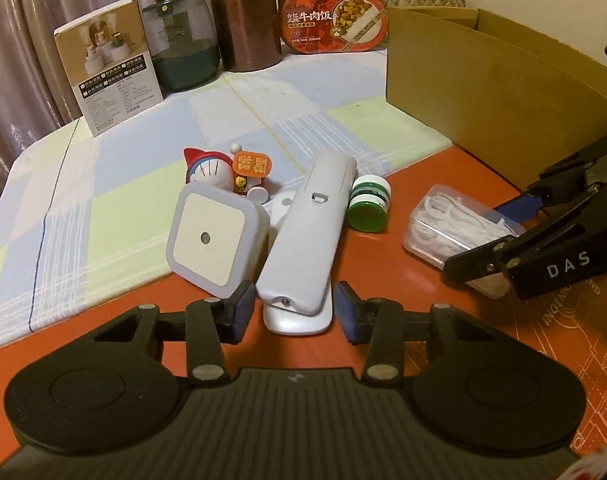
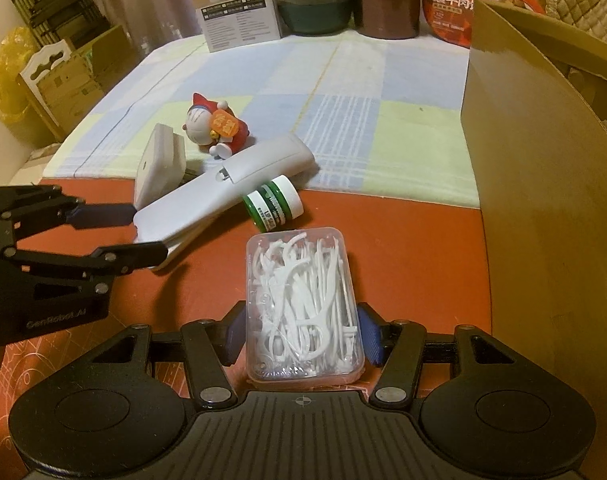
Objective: Organize rigid objects
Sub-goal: 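Grasp the white plastic holder with the left tool while the right tool holds the floss box, then carry the floss box and white holder over the cardboard box, then lower the floss box and white holder into the box and open both tools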
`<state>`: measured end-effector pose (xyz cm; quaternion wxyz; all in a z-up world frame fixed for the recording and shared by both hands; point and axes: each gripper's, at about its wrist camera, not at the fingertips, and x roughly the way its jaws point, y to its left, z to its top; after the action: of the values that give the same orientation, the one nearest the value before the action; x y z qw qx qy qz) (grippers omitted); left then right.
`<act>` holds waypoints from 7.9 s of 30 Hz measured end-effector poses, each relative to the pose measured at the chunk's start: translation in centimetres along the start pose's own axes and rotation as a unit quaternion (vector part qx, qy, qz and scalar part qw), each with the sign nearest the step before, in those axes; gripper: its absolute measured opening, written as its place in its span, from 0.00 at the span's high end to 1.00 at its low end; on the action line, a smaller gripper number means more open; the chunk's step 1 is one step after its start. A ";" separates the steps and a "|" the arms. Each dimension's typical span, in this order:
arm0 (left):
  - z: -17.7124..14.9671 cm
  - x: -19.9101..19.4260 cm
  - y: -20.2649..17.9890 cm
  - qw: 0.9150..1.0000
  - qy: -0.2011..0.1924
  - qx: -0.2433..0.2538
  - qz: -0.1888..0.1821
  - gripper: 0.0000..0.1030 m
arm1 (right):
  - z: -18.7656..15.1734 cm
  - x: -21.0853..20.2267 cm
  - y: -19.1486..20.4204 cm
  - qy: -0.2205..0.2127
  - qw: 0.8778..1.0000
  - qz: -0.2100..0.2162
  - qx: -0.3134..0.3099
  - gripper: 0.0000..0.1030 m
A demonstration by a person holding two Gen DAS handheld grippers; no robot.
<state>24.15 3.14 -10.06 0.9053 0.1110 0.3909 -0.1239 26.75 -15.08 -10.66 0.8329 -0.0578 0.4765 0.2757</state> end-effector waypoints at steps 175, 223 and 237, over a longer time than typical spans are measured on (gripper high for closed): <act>20.7 0.7 -19.2 0.988 -0.031 -0.131 -0.071 0.68 | 2.6 -15.7 -21.0 -0.087 0.988 -0.092 0.094 0.48; 19.4 -0.4 -15.5 0.987 -0.041 -0.146 -0.049 0.68 | 4.1 -11.6 -18.4 -0.049 0.992 -0.097 0.060 0.48; 18.7 -0.8 -14.9 0.987 -0.038 -0.150 -0.047 0.68 | 4.4 -11.8 -18.5 -0.066 0.990 -0.101 0.073 0.48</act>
<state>31.69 -16.34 1.51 0.9192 -0.0496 0.3747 -0.1107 34.95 -33.83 -1.67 0.8879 -0.0262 0.4315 0.1574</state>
